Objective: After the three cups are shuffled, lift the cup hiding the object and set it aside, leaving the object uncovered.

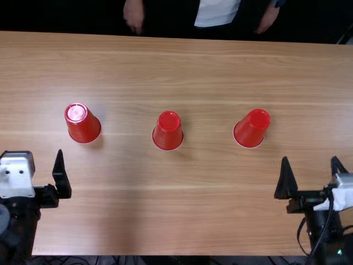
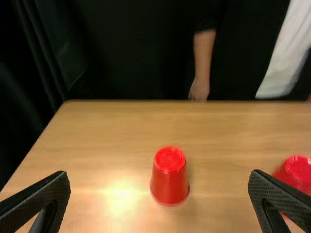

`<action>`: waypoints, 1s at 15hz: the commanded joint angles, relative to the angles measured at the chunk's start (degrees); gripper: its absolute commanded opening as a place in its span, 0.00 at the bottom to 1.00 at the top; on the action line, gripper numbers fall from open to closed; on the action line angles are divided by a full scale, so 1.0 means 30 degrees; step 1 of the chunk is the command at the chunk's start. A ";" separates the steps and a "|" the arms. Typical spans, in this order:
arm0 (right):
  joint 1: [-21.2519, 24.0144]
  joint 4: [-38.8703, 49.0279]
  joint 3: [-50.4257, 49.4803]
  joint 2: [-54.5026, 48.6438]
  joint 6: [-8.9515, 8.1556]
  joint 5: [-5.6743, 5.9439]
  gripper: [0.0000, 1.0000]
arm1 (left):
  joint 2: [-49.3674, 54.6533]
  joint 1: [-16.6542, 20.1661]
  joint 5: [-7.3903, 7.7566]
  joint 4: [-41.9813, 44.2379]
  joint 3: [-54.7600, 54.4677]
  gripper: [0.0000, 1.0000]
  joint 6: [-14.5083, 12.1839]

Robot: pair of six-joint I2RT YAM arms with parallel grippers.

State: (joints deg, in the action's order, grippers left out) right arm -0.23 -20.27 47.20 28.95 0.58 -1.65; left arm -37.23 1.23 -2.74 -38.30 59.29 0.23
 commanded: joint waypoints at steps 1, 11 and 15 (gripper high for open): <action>0.0135 -0.0998 0.2108 0.1483 0.0088 0.0269 1.00 | -0.1124 0.0262 -0.0281 -0.1822 0.2093 1.00 -0.0182; -0.0773 -1.1334 0.8730 0.9657 0.0123 0.0023 1.00 | -0.7511 0.0291 -0.0281 -1.0576 0.7542 1.00 -0.0076; -0.1711 -1.3724 0.9814 1.1678 0.0616 0.0023 1.00 | -0.9591 0.0233 -0.0281 -1.1349 0.9037 1.00 -0.0076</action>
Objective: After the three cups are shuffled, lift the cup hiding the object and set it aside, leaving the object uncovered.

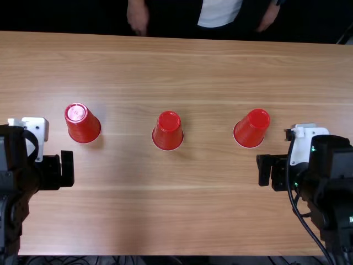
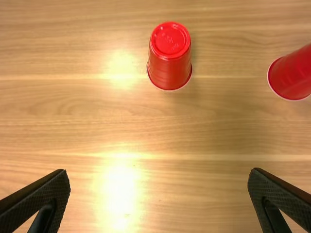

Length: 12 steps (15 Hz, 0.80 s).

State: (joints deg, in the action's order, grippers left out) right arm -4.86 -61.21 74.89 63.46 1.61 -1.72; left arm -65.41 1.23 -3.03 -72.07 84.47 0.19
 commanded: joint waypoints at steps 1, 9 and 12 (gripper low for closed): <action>-0.0166 -0.0113 0.0553 0.0379 0.0379 0.0045 1.00 | -0.0493 0.0204 -0.0186 -0.0128 0.0702 1.00 -0.0097; -0.0811 0.0133 0.0641 0.1551 0.0519 -0.0131 1.00 | -0.1870 0.0028 -0.0151 -0.0479 0.0731 1.00 -0.0027; -0.2803 0.0203 0.2165 0.3104 0.0484 -0.0237 1.00 | -0.1870 0.0028 -0.0116 -0.0444 0.0702 1.00 0.0008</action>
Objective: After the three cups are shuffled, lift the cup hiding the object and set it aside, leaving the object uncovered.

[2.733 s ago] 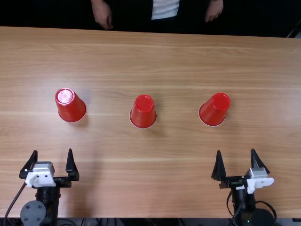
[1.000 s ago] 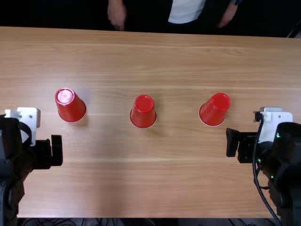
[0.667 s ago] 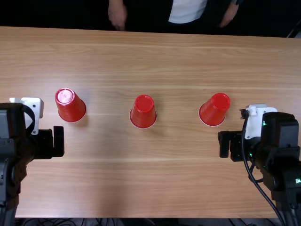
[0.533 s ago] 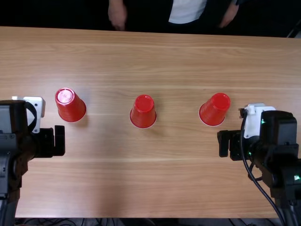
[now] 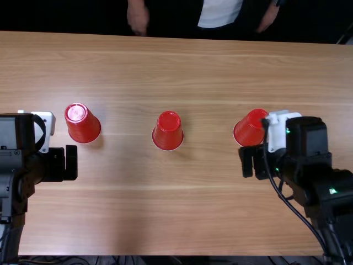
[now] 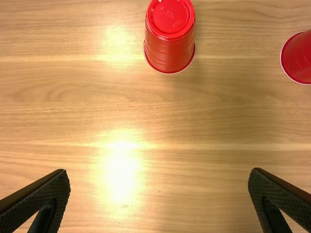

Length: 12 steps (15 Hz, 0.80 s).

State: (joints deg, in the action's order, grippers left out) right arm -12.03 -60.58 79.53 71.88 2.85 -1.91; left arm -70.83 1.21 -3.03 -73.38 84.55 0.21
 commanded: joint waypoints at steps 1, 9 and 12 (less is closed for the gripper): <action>-0.1263 -0.0008 0.1030 0.0914 0.0069 -0.0171 1.00 | -0.0092 0.0035 -0.0116 -0.0007 0.0673 1.00 0.0036; -0.4075 0.3613 0.2466 0.6334 -0.0072 -0.0171 1.00 | -0.0063 -0.0053 0.0130 0.0204 0.0497 1.00 0.0036; -0.4925 0.3824 0.3433 0.8063 -0.0107 -0.0312 1.00 | -0.0063 -0.0053 0.0200 0.0274 0.0292 1.00 0.0036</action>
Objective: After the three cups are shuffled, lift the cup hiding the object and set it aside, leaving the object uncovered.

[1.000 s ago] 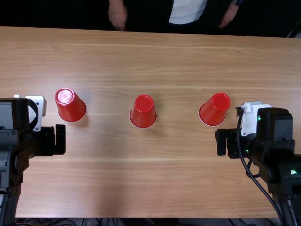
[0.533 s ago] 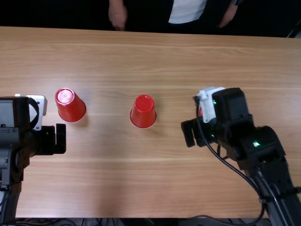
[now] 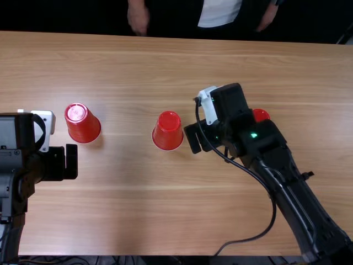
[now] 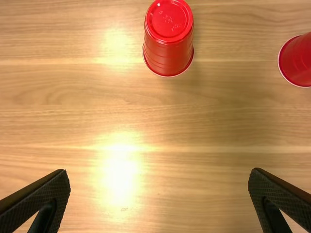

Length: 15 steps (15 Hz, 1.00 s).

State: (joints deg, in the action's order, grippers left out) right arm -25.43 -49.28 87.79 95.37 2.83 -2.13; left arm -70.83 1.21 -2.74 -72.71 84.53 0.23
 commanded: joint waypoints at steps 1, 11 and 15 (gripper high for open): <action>-0.0722 0.0057 0.1059 0.0670 -0.0100 -0.0239 1.00 | -0.0033 -0.0053 0.0141 0.0119 0.0211 1.00 0.0029; -0.2041 0.0198 0.5102 0.6383 -0.0029 -0.0239 1.00 | -0.0033 -0.0023 0.0106 0.0189 -0.0462 1.00 -0.0006; -0.2011 0.0163 0.5864 0.7965 0.0006 -0.0239 1.00 | -0.0092 -0.0023 0.0141 0.0189 -0.0609 1.00 -0.0076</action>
State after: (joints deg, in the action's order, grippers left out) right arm -31.14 -48.84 103.18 118.67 2.87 -2.74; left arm -70.87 1.21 -2.57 -72.16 83.85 0.21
